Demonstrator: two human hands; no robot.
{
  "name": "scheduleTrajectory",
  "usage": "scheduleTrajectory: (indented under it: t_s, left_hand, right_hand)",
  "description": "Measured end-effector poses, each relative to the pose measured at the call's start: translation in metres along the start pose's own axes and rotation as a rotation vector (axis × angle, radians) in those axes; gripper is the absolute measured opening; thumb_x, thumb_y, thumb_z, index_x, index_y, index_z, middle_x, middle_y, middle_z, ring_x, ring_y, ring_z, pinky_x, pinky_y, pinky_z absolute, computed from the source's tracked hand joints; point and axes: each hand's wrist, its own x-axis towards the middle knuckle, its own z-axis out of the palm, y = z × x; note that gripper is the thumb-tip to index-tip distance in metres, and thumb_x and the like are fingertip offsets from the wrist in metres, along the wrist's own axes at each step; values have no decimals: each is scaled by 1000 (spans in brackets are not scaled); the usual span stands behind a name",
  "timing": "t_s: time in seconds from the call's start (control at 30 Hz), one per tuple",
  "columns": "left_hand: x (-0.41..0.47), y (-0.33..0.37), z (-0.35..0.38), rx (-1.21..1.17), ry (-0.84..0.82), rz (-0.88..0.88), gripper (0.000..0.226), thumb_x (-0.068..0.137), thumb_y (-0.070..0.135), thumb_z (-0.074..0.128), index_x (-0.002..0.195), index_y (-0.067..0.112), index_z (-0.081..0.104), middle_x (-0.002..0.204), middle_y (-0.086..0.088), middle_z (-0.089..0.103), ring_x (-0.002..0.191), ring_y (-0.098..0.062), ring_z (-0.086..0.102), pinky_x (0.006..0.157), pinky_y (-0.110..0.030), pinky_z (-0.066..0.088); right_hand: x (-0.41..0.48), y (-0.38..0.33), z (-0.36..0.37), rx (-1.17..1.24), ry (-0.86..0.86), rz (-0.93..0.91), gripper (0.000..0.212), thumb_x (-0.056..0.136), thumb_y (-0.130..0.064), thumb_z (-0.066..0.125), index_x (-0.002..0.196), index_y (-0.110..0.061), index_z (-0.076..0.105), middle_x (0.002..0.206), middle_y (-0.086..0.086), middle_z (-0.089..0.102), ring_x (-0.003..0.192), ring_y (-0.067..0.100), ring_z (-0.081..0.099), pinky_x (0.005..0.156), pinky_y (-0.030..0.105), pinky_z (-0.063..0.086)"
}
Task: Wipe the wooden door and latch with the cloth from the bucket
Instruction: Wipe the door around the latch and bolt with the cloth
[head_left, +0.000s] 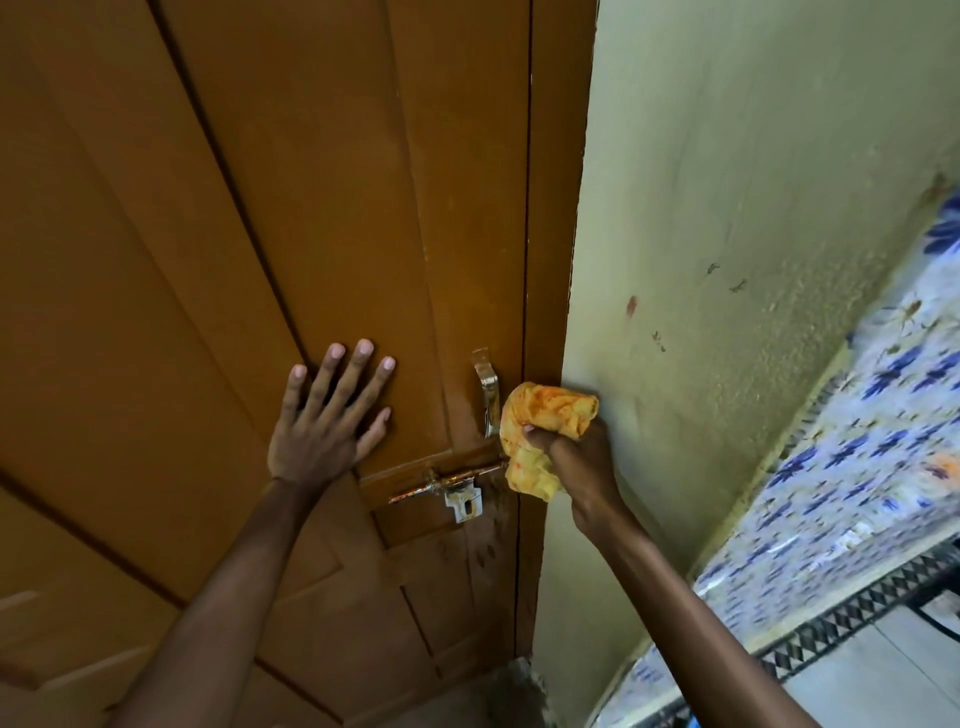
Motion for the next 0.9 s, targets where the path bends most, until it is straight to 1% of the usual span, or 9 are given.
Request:
scheduleTrajectory:
  t_s: [0.07,0.2,0.37,0.5,0.57,0.63,0.73,0.83,0.9]
  left_hand:
    - [0,0,0,3,-1,-3,70,101,57,50,160,25,33,168,-6,21,157,-27,8,126,-48,2]
    - [0,-1,0,1,2,-3,70,101,56,50,160,25,33,169,-7,18,157,-27,7,126,-48,2]
    - [-1,0,1,-10,-3,-6,70,101,56,51,161,25,32,170,-7,16,157,-27,6,125,-48,2]
    - [-1,0,1,3,-5,-10,71,101,57,48,162,25,29,170,-6,14,157,-27,5,125,-49,1]
    - [-1,0,1,7,3,-13,72,101,57,49,162,25,29,170,-6,14,157,-27,6,126,-49,1]
    - [-1,1,1,6,10,-14,72,100,58,50,161,26,29,170,-6,14,157,-27,6,126,-48,1]
    - [-2,2,2,14,12,-6,72,100,59,49,161,26,29,170,-6,14,157,-27,7,126,-48,1]
    - [-2,2,3,26,24,-6,71,100,59,51,160,27,32,170,-5,16,157,-27,9,126,-48,3]
    - [-2,1,4,24,25,-7,71,99,58,52,160,27,34,169,-5,17,157,-27,9,126,-48,3]
  right_hand:
    - [0,0,5,23,-18,11,30,83,-1,72,93,-29,69,90,-15,70,84,3,68,63,17,54]
    - [5,-8,14,17,-43,2,29,84,-2,70,92,-30,69,95,-11,72,92,12,70,76,29,57]
    - [13,-8,13,-4,-159,-2,28,89,-3,67,92,-30,64,90,-18,69,84,0,68,64,16,54]
    - [11,-8,21,-184,-288,98,43,81,-5,76,116,-23,58,103,-9,63,95,11,62,80,26,51]
    - [18,-22,30,-234,-273,98,41,78,-2,76,110,-23,63,103,-3,67,98,20,66,86,37,56]
    - [25,-32,39,-202,-230,90,38,74,4,70,97,-26,70,96,-3,73,91,23,70,80,41,59]
    - [24,-21,46,-128,-163,60,41,73,4,65,89,-33,72,93,-5,77,88,21,73,74,43,60]
    - [18,10,41,-247,-177,-55,44,77,-6,65,101,-42,68,97,-12,75,94,13,71,84,42,59]
    - [20,24,39,-335,-171,-121,44,82,-6,65,115,-34,67,100,-11,73,96,14,69,90,44,57]
